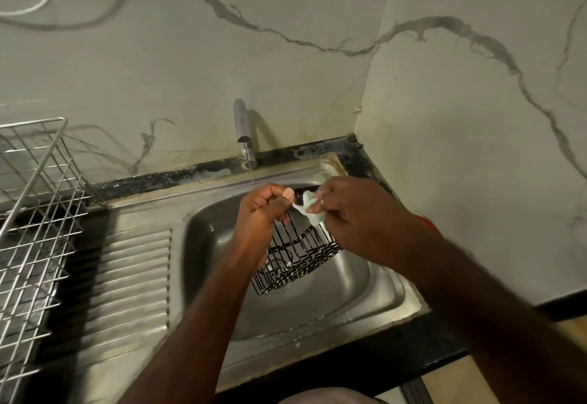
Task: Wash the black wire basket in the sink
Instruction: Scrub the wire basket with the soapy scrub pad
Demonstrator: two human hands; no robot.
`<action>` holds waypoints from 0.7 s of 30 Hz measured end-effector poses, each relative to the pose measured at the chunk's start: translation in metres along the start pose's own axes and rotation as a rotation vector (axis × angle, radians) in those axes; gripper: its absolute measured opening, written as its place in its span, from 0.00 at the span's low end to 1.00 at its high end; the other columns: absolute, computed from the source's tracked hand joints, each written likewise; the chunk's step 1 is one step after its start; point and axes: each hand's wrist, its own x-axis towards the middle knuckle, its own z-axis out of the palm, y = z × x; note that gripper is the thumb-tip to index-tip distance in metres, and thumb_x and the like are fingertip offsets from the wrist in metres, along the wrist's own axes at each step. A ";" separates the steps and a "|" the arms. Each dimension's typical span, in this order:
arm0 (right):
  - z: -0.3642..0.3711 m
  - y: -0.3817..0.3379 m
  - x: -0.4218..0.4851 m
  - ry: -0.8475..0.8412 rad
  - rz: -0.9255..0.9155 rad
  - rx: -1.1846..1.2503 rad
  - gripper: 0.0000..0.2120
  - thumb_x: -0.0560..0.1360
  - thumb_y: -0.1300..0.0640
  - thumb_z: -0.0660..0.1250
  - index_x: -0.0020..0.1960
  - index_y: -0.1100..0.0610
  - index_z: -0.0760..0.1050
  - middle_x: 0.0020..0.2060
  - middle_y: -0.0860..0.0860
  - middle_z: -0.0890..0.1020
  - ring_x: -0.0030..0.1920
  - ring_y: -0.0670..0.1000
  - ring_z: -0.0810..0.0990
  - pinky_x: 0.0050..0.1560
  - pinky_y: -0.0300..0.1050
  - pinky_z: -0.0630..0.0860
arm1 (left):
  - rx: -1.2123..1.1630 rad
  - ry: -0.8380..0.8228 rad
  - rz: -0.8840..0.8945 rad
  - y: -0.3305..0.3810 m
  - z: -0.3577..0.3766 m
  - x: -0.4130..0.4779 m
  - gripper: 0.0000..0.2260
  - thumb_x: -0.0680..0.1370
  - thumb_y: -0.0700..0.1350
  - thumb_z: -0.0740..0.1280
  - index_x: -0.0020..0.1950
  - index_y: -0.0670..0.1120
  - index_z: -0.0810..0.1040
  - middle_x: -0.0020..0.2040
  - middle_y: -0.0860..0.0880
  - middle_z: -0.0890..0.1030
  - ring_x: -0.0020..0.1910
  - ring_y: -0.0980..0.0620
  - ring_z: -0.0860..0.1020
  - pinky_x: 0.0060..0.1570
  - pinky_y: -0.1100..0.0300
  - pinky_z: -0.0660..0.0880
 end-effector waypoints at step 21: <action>0.018 0.007 -0.018 0.106 0.134 0.160 0.11 0.76 0.59 0.69 0.59 0.53 0.80 0.53 0.44 0.79 0.52 0.41 0.77 0.53 0.29 0.72 | -0.090 0.156 0.014 0.006 0.000 0.001 0.20 0.79 0.40 0.67 0.27 0.53 0.77 0.27 0.54 0.71 0.32 0.54 0.67 0.38 0.60 0.70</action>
